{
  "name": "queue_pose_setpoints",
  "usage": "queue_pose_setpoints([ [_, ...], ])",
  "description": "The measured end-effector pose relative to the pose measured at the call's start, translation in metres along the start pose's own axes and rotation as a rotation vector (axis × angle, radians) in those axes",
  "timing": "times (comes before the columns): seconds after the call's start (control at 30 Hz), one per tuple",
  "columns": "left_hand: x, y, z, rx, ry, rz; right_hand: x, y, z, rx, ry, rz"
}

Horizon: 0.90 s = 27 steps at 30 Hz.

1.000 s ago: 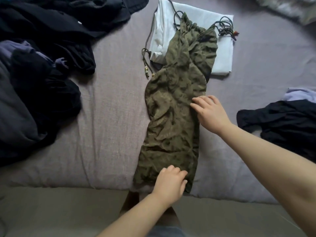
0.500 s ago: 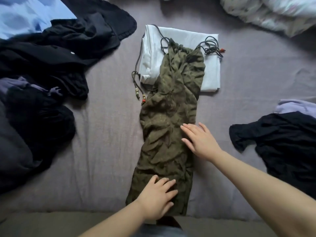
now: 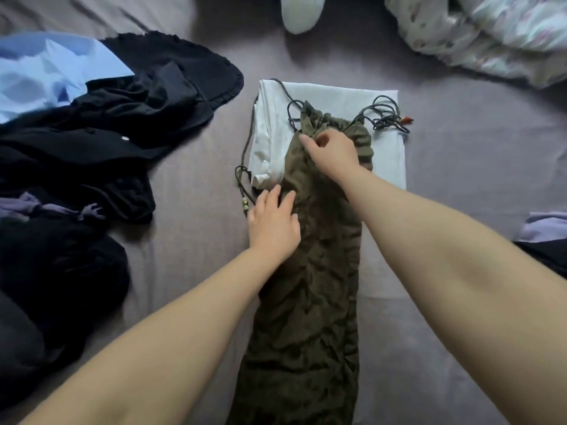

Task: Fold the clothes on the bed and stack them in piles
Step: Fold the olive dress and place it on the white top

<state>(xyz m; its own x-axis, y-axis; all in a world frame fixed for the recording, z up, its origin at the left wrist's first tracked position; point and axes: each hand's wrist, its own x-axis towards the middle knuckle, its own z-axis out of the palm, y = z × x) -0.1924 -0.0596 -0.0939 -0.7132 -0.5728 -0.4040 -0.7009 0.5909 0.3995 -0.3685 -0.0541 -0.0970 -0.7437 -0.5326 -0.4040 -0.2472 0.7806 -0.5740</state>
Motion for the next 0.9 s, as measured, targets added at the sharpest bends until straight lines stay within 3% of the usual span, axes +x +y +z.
queue_pose_setpoints([
  [0.1,0.013,0.002,0.005,0.075,-0.066,0.091,0.023,-0.006,0.014,-0.118,-0.061,0.093],
  [0.17,0.016,0.002,0.009,0.047,-0.04,0.107,0.033,-0.008,0.017,-0.008,-0.059,0.151],
  [0.3,0.012,-0.001,0.016,-0.321,0.082,0.024,0.039,-0.017,-0.01,0.906,-0.228,0.219],
  [0.4,0.011,-0.006,0.02,-0.28,0.101,0.005,0.044,-0.002,-0.039,1.216,-0.235,0.255],
  [0.47,0.013,-0.009,0.026,-0.173,0.116,-0.007,0.042,0.013,-0.045,1.064,-0.101,0.284],
  [0.53,0.011,-0.008,0.032,-0.157,0.128,-0.054,0.038,0.033,-0.038,0.577,0.057,0.186],
  [0.6,0.005,-0.008,0.04,-0.085,0.253,-0.041,0.029,0.053,-0.022,0.063,0.262,-0.074],
  [0.67,-0.004,-0.009,0.049,0.085,0.366,0.095,0.01,0.059,-0.005,-0.223,0.394,-0.375],
  [0.73,-0.014,-0.014,0.06,0.267,0.264,0.246,-0.006,0.064,0.012,-0.409,0.253,-0.537],
  [0.8,-0.023,-0.024,0.07,0.403,0.085,0.308,-0.02,0.078,0.028,-0.598,0.079,-0.542],
  [0.9,-0.035,-0.034,0.073,0.374,0.025,0.288,-0.034,0.095,0.027,-0.52,0.152,-0.472],
])
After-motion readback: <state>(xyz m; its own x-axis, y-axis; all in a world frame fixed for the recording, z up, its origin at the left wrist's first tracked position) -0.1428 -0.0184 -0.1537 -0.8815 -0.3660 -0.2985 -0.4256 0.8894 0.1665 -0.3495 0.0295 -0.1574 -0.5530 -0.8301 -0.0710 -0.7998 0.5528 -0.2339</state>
